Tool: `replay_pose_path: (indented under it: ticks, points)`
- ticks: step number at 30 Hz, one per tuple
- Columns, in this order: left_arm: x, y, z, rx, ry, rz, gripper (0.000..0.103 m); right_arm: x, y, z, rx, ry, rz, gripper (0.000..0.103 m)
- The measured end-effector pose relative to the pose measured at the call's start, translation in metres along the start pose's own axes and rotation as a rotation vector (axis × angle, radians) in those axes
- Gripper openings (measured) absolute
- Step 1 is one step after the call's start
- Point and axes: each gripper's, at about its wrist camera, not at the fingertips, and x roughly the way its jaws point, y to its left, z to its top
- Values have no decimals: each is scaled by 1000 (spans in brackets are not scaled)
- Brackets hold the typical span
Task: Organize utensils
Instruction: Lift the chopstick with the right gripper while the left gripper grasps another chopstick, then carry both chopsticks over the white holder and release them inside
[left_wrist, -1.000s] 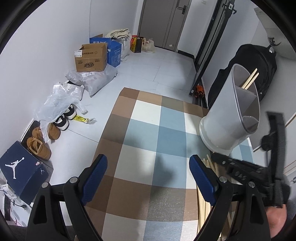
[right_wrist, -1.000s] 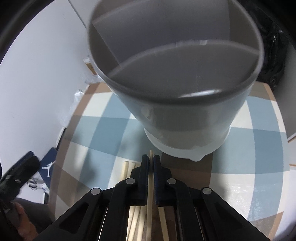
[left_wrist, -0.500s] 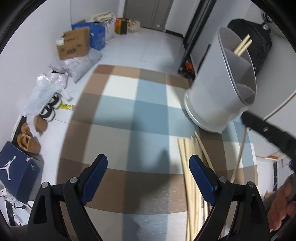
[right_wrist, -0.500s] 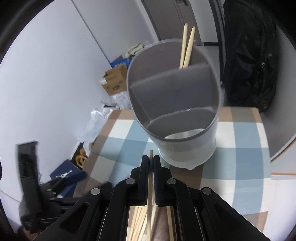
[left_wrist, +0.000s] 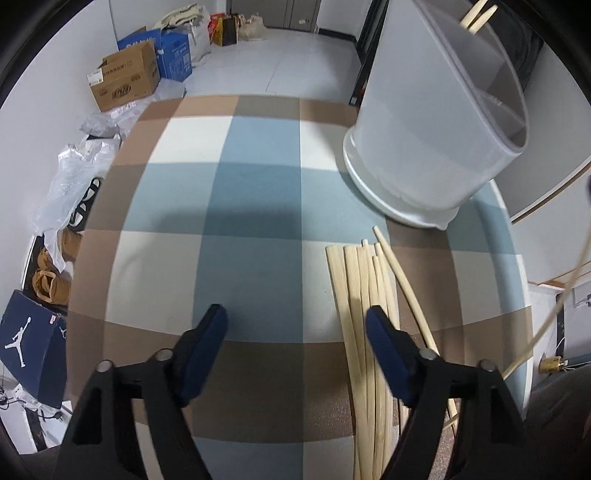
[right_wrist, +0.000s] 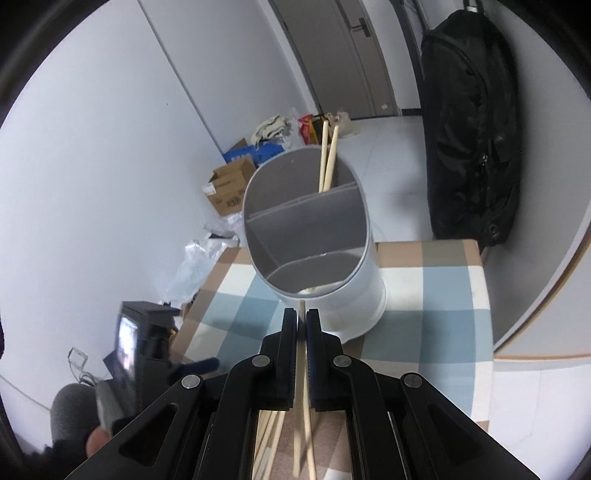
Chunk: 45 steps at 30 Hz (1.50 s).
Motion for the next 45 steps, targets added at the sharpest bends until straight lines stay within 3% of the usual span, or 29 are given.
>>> replay_pose_path:
  ticks: [4, 6, 10, 18, 28, 31, 32, 34, 40, 45]
  points:
    - [-1, -1, 1, 9, -8, 15, 67, -2, -6, 1, 17, -23, 15, 4]
    - [-2, -1, 0, 17, -10, 36, 57, -3, -11, 0, 26, -30, 26, 4]
    - [-3, 0, -2, 17, -16, 45, 45, -6, -18, 2, 42, -41, 42, 4]
    - [5, -9, 5, 79, -10, 107, 44, -6, -27, 4, 70, -58, 71, 4]
    - [10, -7, 21, 88, 1, 108, 43, -10, -30, 5, 81, -75, 99, 4]
    - [9, -11, 21, 104, -1, 96, 19, -9, -31, 4, 83, -72, 99, 4]
    - [9, -11, 22, 106, 4, 92, 4, -10, -32, 4, 82, -74, 97, 4]
    - [9, -9, 25, 86, 14, 74, 3, -11, -32, 4, 81, -75, 96, 4]
    - [-15, -6, 22, 41, -75, 41, 3, -12, -33, 2, 75, -87, 87, 4]
    - [-52, -3, 17, -4, -210, 11, 3, -14, -27, 1, 58, -98, 83, 4]
